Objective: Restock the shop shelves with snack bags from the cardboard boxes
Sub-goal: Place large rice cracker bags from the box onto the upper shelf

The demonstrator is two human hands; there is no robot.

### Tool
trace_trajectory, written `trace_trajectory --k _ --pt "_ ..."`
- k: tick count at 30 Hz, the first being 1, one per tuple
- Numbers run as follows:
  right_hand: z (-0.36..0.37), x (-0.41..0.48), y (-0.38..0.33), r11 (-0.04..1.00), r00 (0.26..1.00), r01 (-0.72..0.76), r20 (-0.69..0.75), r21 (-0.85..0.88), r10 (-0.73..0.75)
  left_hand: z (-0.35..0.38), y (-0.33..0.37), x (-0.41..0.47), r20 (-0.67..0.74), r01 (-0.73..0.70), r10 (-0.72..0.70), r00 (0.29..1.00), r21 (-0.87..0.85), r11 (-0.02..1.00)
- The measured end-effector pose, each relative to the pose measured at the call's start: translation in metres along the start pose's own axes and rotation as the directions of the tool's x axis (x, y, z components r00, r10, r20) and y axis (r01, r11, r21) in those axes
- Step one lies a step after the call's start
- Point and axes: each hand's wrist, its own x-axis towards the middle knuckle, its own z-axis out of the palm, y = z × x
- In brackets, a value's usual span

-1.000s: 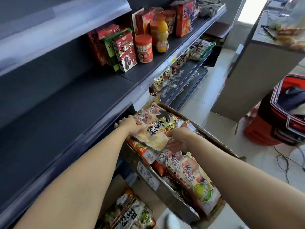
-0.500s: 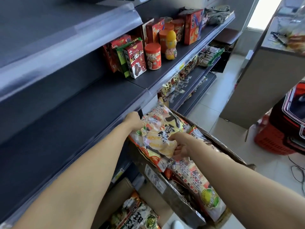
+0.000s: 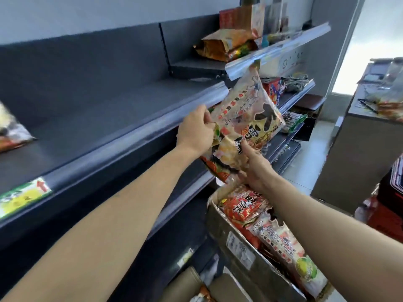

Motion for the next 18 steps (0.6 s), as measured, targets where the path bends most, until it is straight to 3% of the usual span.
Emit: trace_trajectory --k 8,18 --pt "0.161 -0.044 -0.066 0.908 0.907 0.416 0.099 -0.057 -0.409 -0.159 -0.035 -0.023 -0.395 -0.037 -0.053 0.917 -0.216 0.976" --pt "0.31 -0.04 -0.069 0.751 0.784 0.599 0.392 -0.278 -0.481 -0.256 -0.14 -0.032 -0.502 0.21 -0.326 0.801 -0.275 0.938"
